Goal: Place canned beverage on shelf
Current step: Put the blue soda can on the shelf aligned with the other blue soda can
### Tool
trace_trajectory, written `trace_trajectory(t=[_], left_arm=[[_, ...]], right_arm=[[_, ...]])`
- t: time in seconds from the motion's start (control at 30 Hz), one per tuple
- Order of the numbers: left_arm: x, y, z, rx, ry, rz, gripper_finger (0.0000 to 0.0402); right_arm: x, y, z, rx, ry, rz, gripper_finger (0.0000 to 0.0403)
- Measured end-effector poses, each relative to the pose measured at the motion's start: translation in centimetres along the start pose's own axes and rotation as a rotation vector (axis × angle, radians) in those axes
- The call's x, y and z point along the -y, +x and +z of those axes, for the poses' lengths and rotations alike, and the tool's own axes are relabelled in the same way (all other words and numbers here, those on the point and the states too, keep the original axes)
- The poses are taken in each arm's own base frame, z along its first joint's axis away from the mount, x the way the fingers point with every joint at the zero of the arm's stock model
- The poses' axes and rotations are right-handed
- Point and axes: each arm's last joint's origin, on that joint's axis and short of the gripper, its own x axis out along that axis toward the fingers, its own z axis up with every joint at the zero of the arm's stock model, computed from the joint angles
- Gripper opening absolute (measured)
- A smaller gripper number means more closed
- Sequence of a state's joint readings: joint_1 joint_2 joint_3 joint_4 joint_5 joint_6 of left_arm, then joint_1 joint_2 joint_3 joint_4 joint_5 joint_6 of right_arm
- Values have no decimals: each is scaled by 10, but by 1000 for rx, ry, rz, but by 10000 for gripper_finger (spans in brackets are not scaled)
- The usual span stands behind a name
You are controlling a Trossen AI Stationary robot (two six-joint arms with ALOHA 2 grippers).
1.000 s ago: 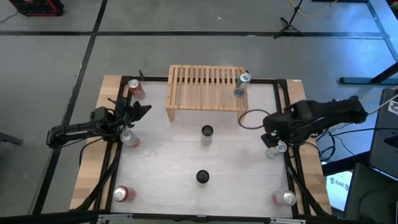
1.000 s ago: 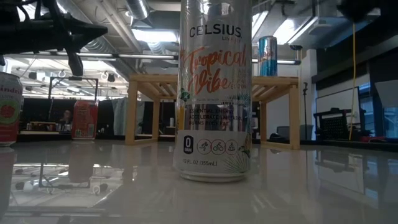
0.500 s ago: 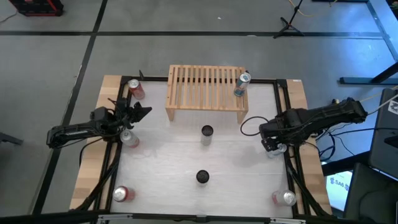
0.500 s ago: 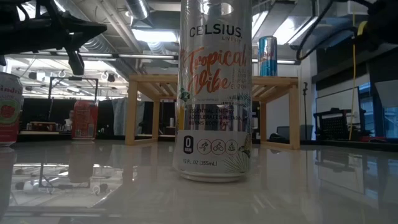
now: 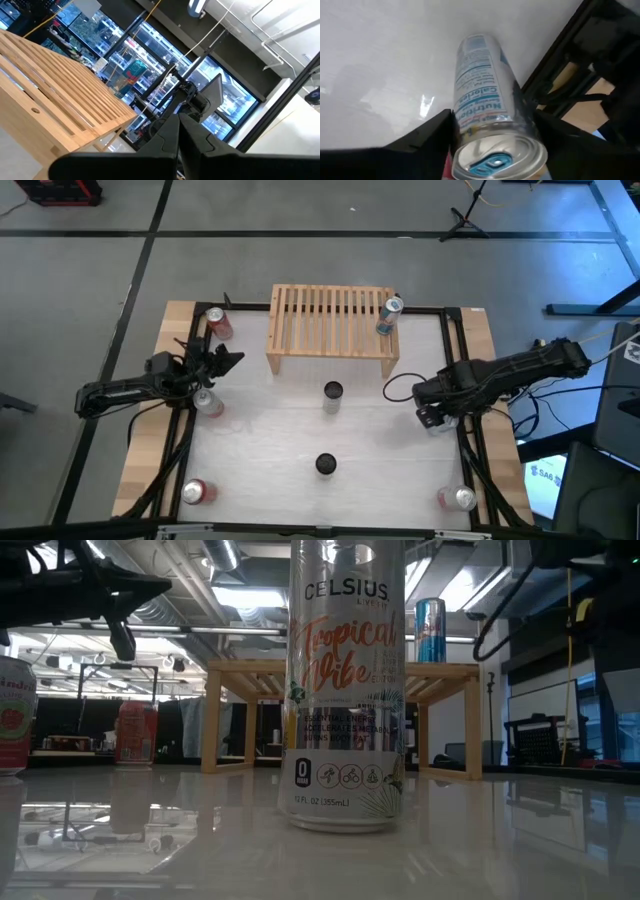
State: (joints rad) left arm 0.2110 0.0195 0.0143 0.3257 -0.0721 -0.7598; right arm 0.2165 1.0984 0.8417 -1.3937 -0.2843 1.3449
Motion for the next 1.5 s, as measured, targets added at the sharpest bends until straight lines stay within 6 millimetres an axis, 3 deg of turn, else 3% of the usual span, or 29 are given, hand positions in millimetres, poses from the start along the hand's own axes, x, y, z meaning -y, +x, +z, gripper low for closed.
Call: trace_trajectory(t=[0.1, 0.27, 0.5, 0.77, 1.17, 1.27, 1.5], left_arm=[[0, 0, 0, 0, 0, 0, 0], [0, 0, 0, 1, 0, 0, 0], [0, 0, 0, 0, 0, 0, 0], [0, 0, 0, -2, 3, 3, 0], [-1, 0, -1, -15, 5, 15, 0], [-1, 0, -1, -15, 5, 15, 0], [-1, 0, -2, -18, 5, 12, 0]], right_arm=[[0, 0, 0, -2, 3, 4, 205], [-5, -5, 0, 23, 6, 51, 205], [-15, -26, -3, 69, 120, 141, 205], [-47, -31, 4, 90, 103, 160, 205], [-93, -16, 22, 93, -48, 38, 205], [-96, -17, 25, 100, -54, 45, 223], [-99, -26, 27, 157, -103, 68, 313]])
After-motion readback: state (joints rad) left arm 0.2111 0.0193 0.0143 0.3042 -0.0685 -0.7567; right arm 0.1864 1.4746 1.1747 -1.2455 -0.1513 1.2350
